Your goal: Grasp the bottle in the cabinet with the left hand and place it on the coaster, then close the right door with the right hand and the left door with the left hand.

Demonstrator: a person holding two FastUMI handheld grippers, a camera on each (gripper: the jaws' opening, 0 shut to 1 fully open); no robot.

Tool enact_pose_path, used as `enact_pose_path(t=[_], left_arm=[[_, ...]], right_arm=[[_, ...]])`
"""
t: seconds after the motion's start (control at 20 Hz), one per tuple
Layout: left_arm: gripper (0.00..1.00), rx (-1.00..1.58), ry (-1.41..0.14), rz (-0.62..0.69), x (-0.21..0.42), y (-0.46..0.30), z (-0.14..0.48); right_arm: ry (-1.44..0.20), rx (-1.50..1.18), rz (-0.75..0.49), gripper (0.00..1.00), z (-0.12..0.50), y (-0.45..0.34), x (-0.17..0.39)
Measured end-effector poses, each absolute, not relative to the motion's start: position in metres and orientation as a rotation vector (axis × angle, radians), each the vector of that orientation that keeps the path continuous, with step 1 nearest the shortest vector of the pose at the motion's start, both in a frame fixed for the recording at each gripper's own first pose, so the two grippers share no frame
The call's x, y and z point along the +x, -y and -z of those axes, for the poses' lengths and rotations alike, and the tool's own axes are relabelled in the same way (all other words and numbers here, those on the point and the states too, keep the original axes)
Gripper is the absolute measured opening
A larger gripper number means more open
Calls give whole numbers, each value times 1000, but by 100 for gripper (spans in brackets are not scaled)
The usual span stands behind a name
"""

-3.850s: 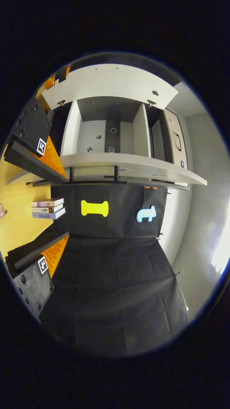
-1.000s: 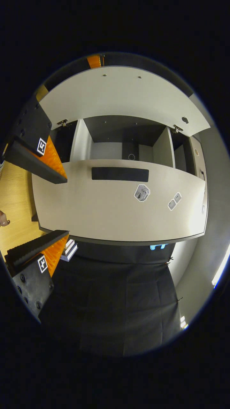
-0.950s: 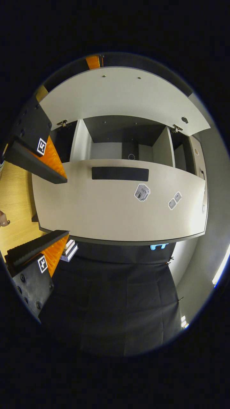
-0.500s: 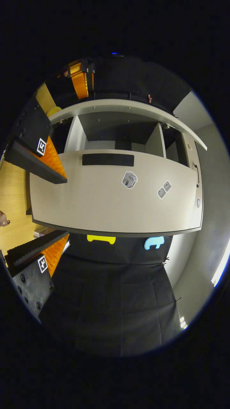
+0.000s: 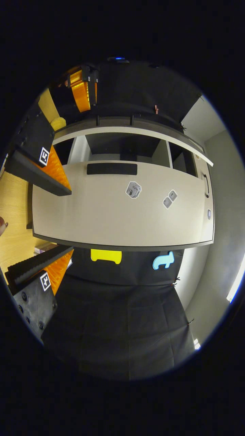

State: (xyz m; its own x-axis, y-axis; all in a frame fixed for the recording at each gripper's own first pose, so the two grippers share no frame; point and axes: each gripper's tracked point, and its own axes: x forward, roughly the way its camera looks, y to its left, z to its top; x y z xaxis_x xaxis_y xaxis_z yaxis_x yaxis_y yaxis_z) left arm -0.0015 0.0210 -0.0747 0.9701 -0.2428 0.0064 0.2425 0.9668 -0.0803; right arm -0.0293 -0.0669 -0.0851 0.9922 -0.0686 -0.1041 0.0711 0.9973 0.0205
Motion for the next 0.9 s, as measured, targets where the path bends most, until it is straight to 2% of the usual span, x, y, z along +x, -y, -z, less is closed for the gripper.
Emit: enact_pose_path(t=[0.2,0.25,0.35,0.9], left_arm=[[94,-66,-11,236,-1,-15,79],[92,-73,-12,244,0,-12,79],[94,-88,-16,253,-1,-4,81],[94,-78,-39,273,3,9,87]], right_arm=[[-86,14,43,97,76,65,-33],[-82,14,39,97,73,64,-33],[-82,8,33,96,72,64,-35],[-68,26,-18,96,67,61,-37]])
